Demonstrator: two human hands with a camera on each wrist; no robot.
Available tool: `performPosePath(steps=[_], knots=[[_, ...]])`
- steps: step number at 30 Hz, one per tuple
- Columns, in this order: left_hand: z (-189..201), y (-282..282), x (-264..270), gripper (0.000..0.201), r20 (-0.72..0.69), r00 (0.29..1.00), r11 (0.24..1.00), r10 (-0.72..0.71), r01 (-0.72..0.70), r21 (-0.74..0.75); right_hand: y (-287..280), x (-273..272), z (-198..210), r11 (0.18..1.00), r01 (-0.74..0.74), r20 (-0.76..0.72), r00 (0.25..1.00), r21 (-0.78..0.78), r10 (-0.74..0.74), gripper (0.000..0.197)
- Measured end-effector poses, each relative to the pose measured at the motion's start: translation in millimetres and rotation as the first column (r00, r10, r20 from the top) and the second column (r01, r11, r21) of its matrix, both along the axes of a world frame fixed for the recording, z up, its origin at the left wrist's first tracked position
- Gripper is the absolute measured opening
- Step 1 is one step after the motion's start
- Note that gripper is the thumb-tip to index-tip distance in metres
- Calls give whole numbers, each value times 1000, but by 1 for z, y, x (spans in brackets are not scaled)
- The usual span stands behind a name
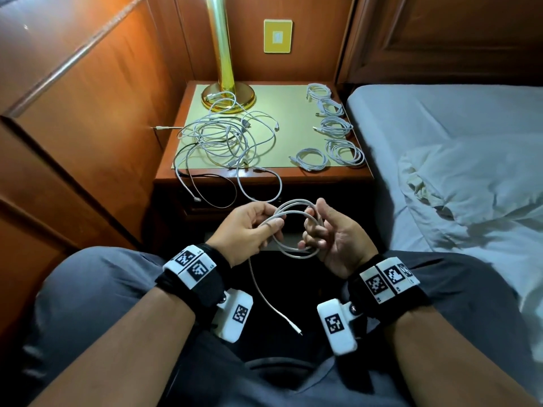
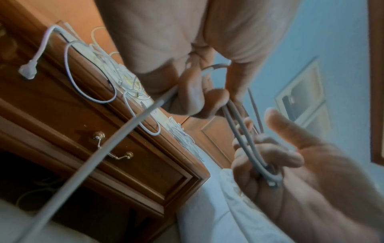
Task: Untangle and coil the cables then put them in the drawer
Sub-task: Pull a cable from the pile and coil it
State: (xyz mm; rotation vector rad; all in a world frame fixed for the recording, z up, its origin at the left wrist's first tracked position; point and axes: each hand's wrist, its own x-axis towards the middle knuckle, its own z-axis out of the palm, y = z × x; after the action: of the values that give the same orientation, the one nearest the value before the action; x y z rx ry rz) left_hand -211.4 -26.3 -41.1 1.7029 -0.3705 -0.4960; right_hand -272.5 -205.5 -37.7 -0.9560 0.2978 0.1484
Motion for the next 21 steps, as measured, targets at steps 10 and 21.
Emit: performPosePath(steps=[10,21], knots=[[8,13,3,39,-227,974,957,-24,-43,-287,6,0,-11,956,-42,119,990,-289,80,25],[-2,10,4,9,269,963,997,25,-43,59,7,0,-10,979,-83,57,994,-186,95,24]])
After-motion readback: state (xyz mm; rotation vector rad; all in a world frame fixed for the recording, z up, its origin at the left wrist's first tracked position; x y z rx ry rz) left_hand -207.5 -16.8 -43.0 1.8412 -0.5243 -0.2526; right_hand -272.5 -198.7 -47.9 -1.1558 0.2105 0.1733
